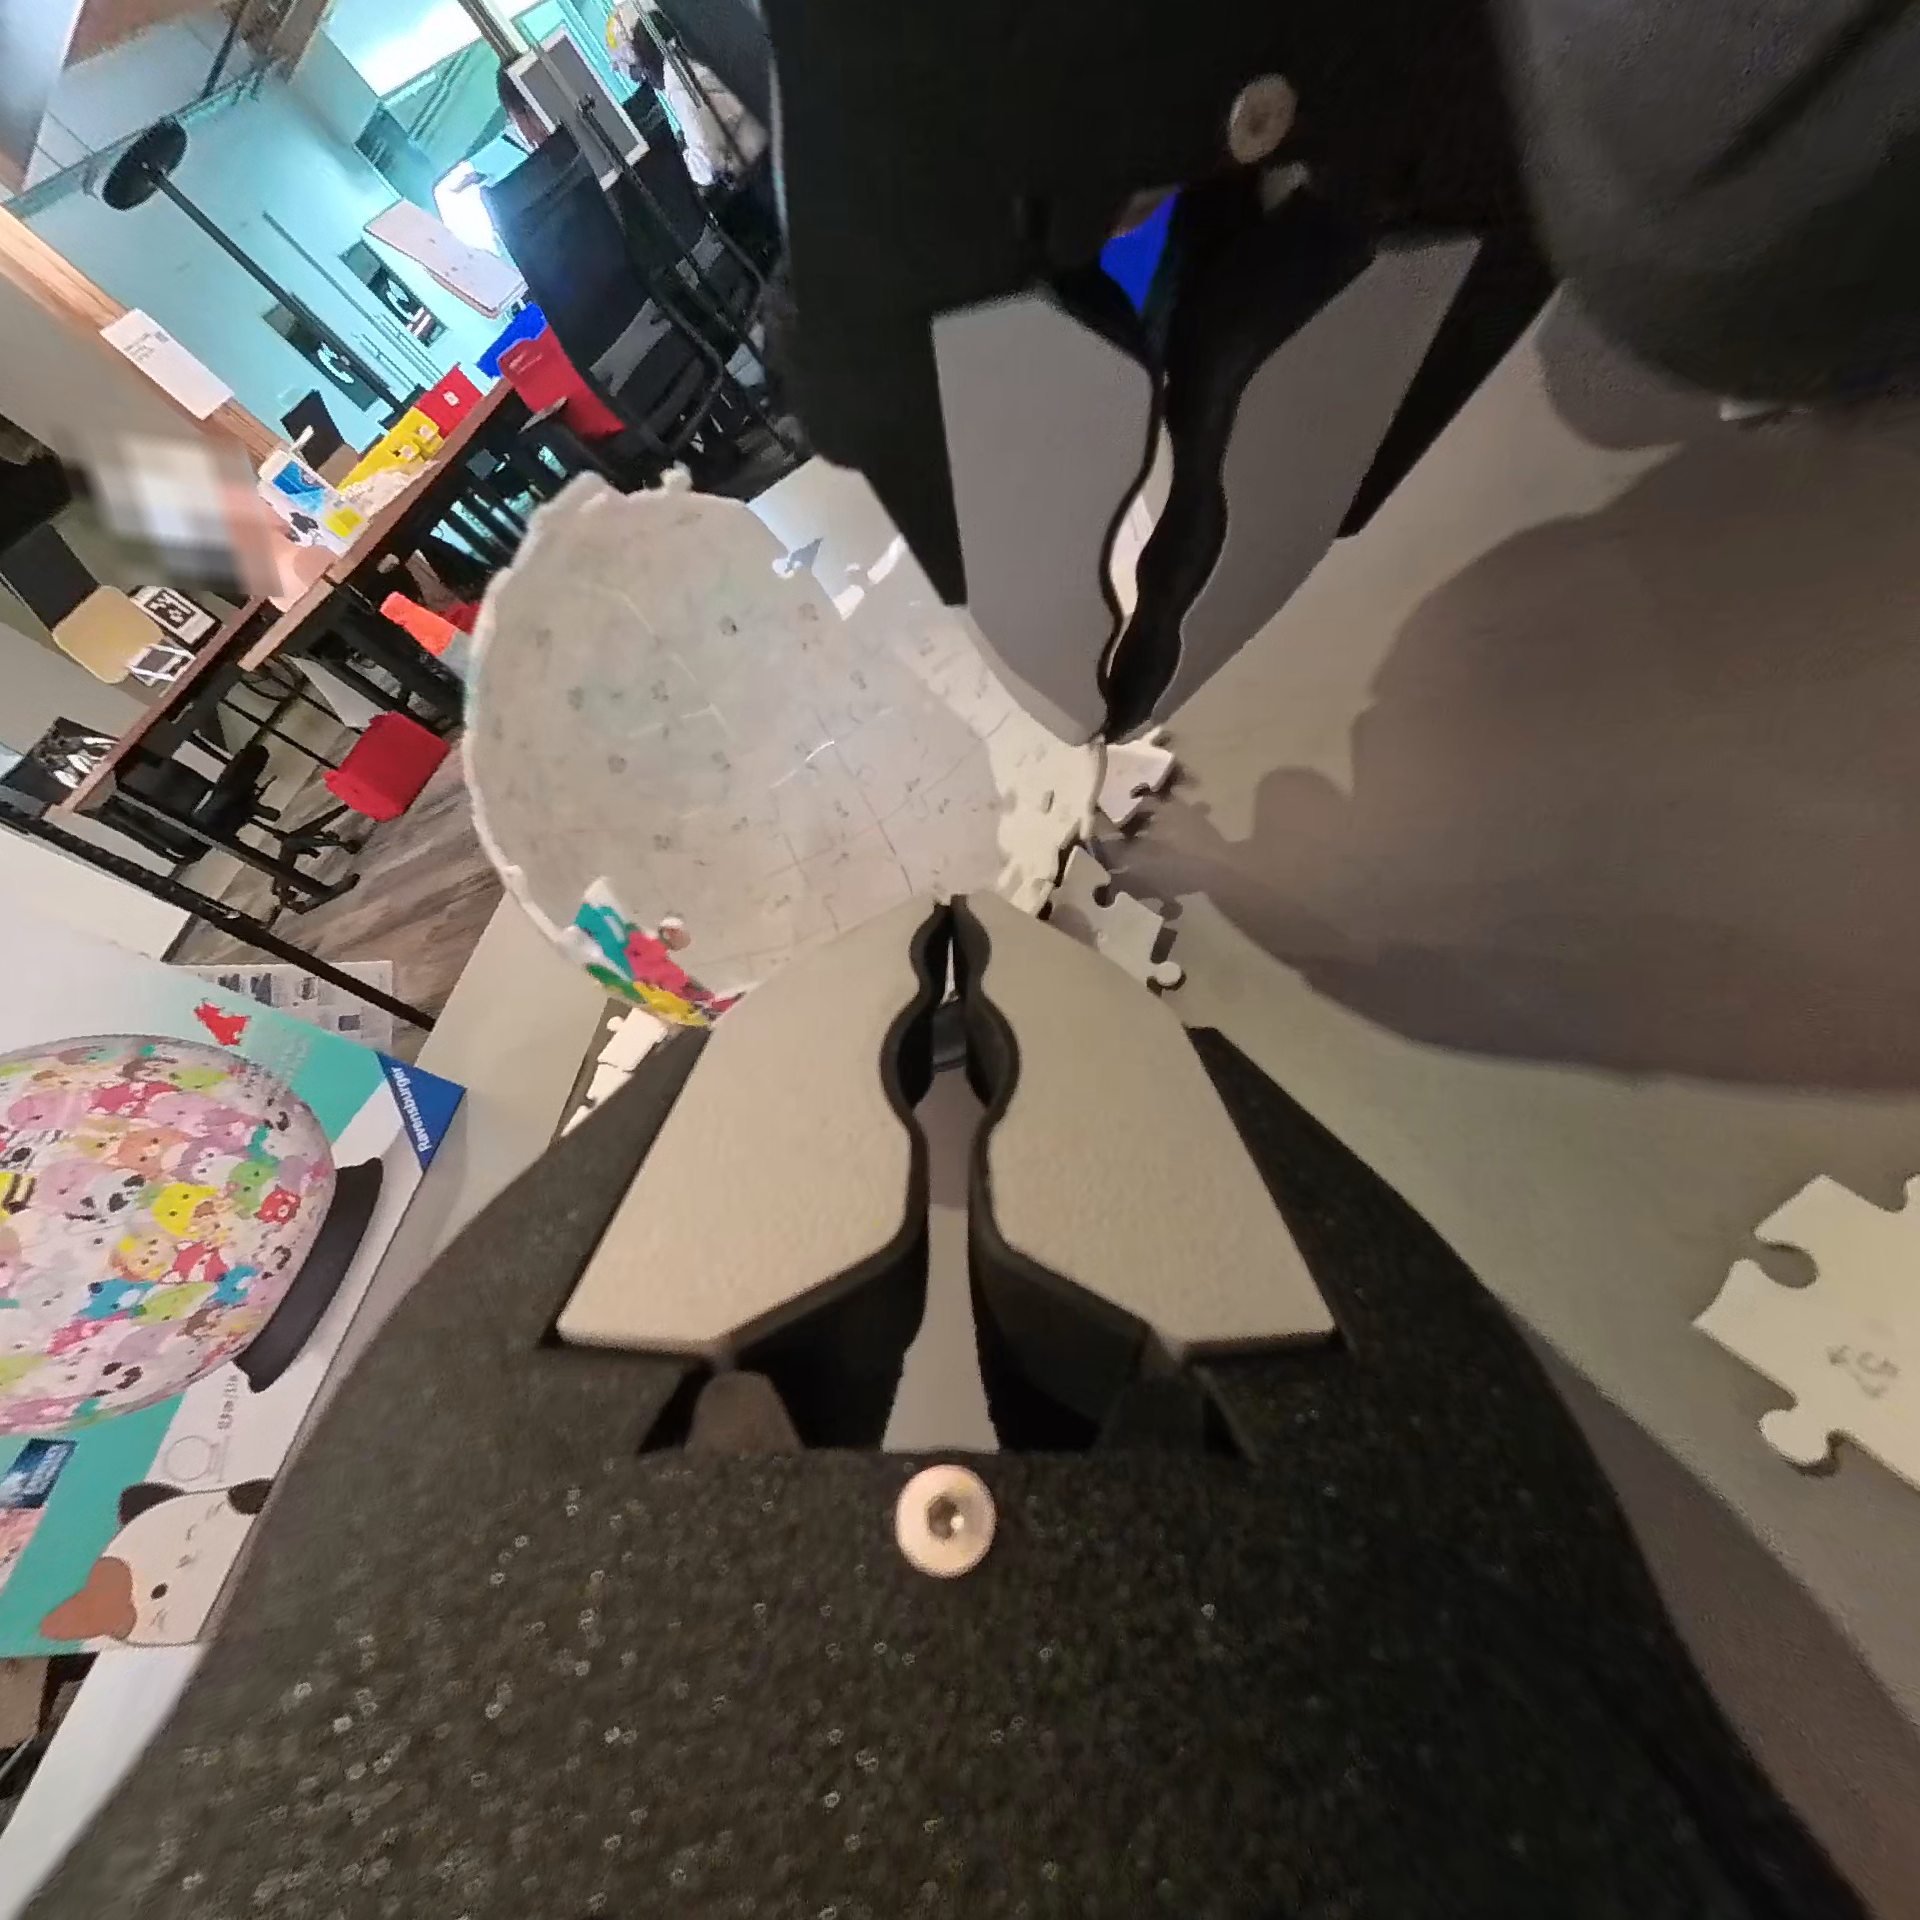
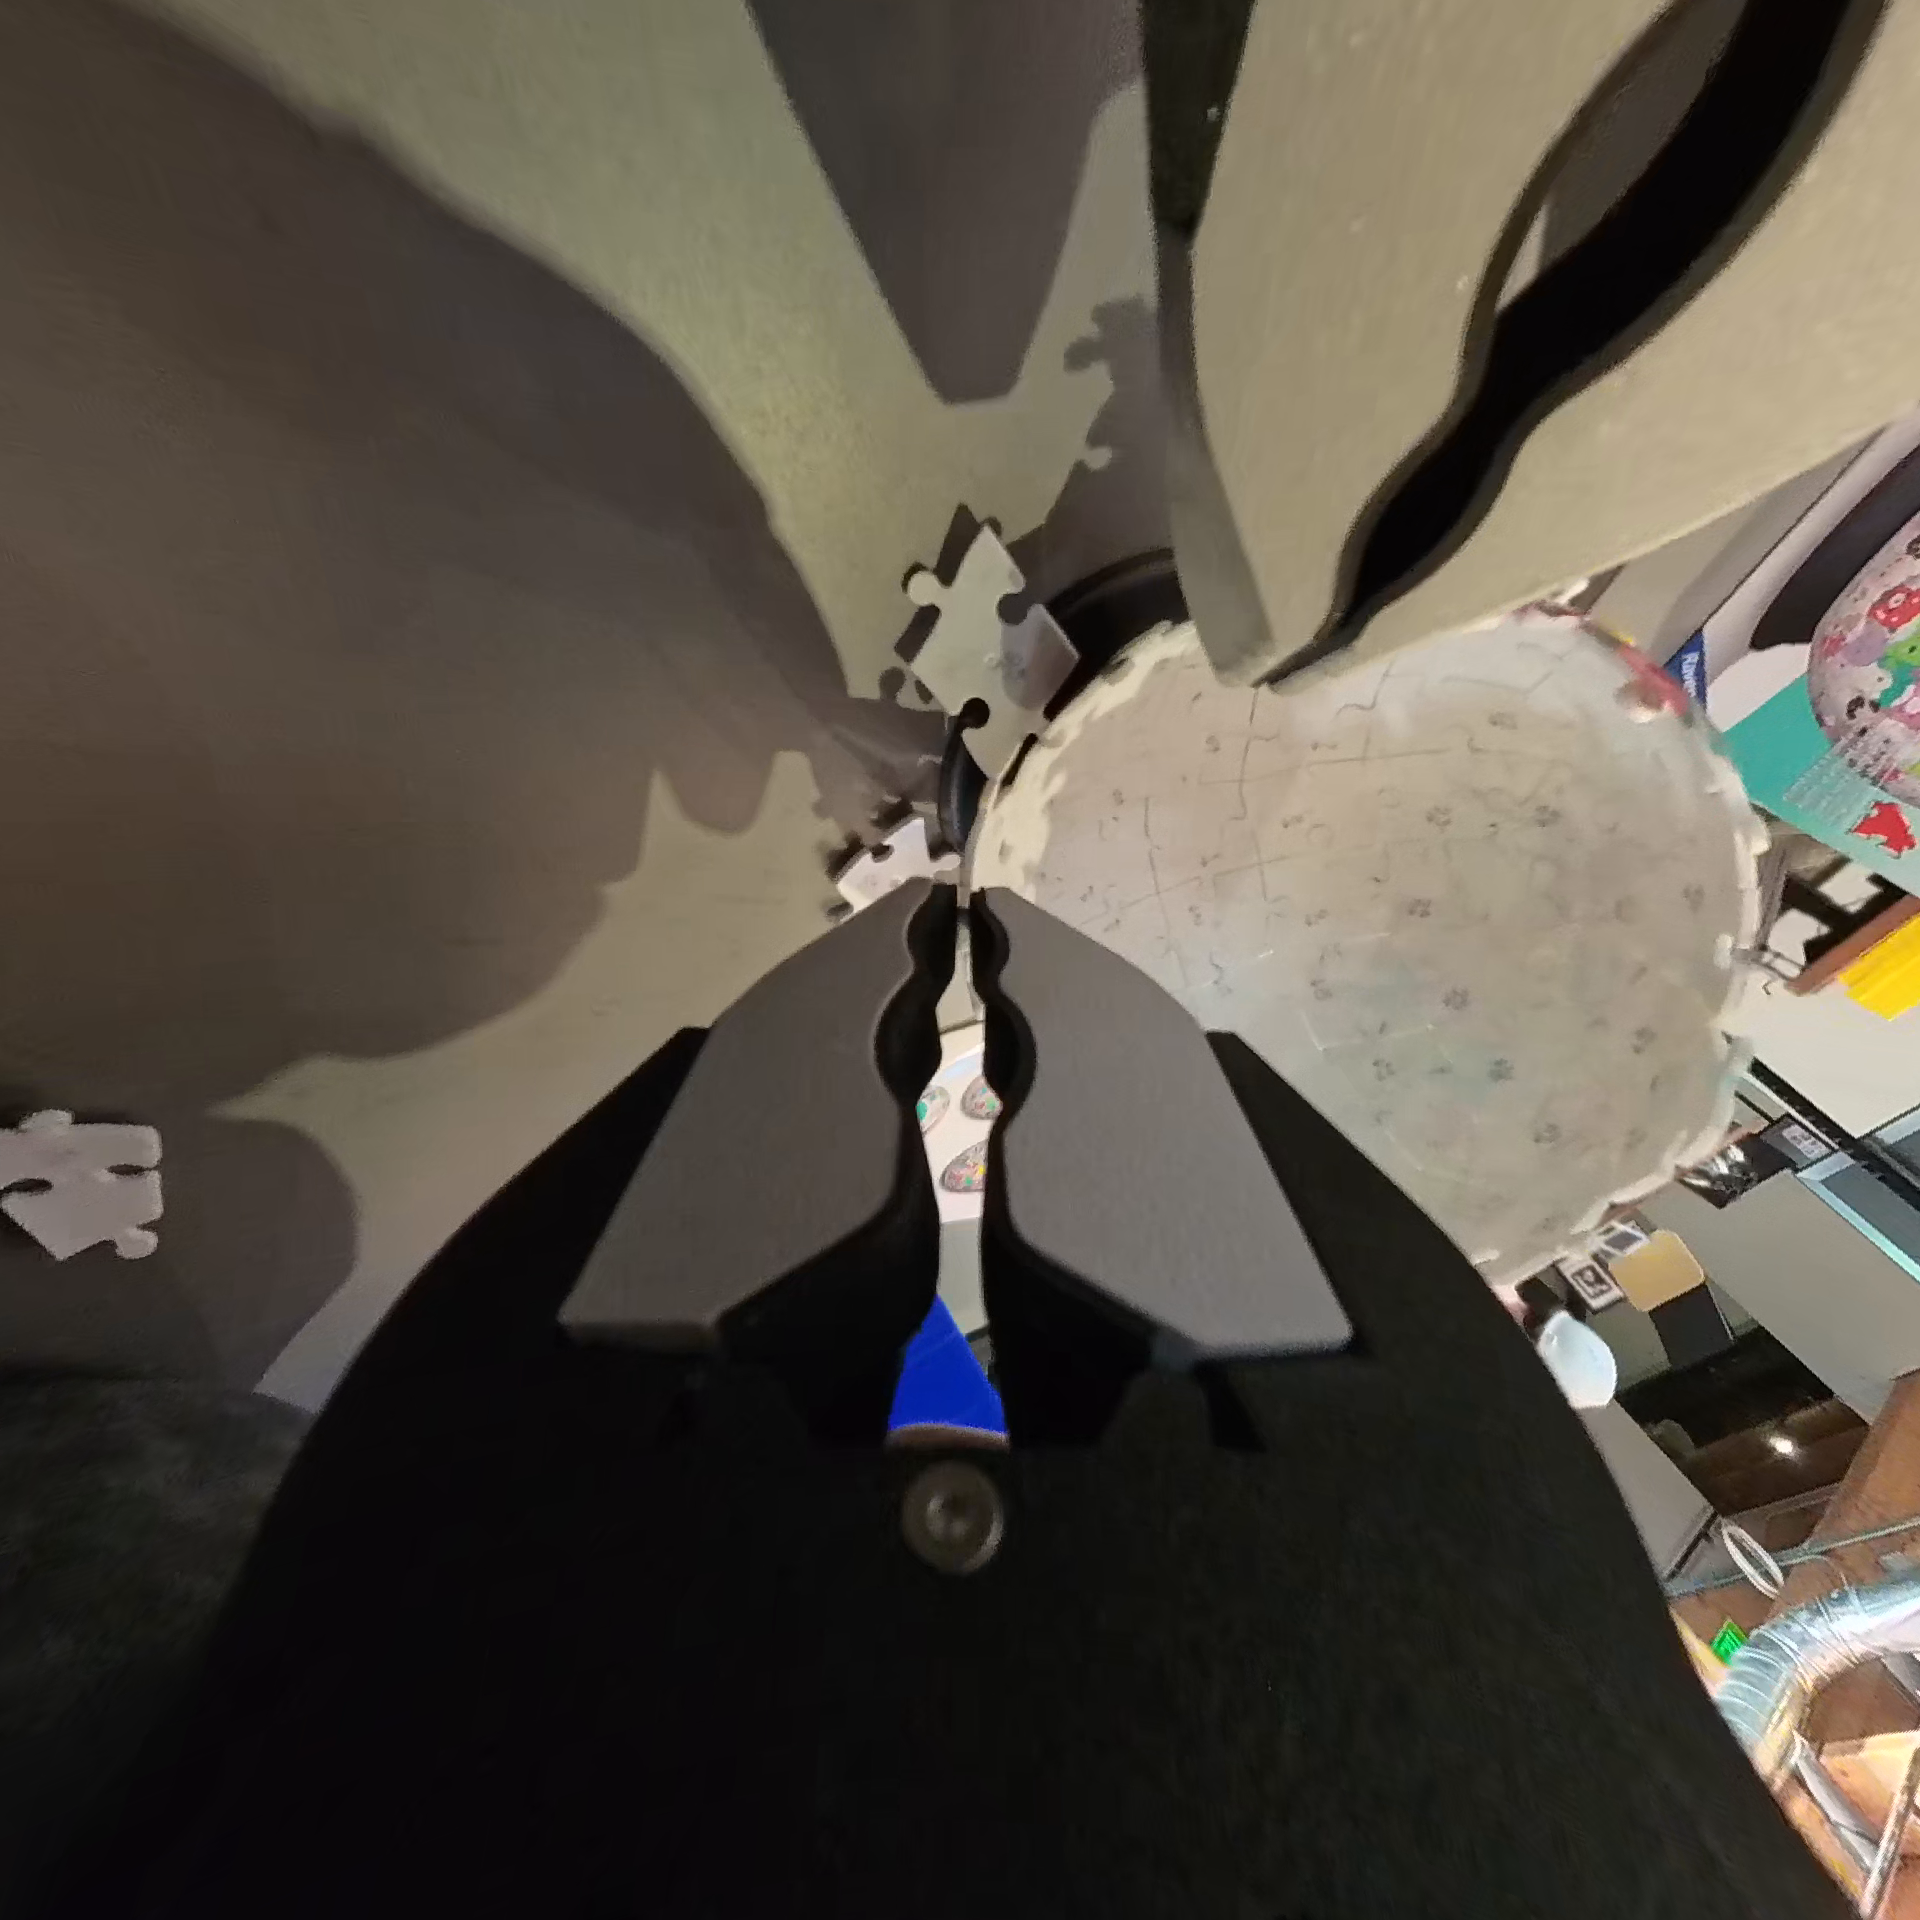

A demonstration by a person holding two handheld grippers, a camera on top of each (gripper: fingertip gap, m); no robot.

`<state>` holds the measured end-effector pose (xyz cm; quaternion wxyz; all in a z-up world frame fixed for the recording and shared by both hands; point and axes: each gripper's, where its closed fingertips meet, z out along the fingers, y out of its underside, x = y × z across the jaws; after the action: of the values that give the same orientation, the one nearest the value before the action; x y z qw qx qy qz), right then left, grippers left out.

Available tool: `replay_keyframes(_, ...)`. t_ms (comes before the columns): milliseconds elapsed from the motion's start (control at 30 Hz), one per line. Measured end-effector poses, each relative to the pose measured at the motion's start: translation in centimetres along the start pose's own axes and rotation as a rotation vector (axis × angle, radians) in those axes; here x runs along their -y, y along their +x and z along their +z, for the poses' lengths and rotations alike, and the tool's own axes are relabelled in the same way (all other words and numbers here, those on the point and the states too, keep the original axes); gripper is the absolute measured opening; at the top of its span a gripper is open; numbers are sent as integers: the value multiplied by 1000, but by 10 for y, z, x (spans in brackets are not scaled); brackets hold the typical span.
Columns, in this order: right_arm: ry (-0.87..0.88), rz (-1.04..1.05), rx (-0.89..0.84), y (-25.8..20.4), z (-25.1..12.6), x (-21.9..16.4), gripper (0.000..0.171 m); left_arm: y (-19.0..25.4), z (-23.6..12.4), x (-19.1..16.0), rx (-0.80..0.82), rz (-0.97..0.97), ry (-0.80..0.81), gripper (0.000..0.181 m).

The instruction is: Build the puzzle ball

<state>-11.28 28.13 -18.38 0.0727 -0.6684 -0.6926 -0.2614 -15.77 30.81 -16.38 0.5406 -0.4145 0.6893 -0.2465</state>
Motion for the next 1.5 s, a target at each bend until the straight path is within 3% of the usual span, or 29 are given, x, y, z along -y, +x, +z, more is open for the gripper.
replay_keyframes(1500,-69,32,37,-6,4,-5,4,-2,-1,0,-3,-16,2,0)
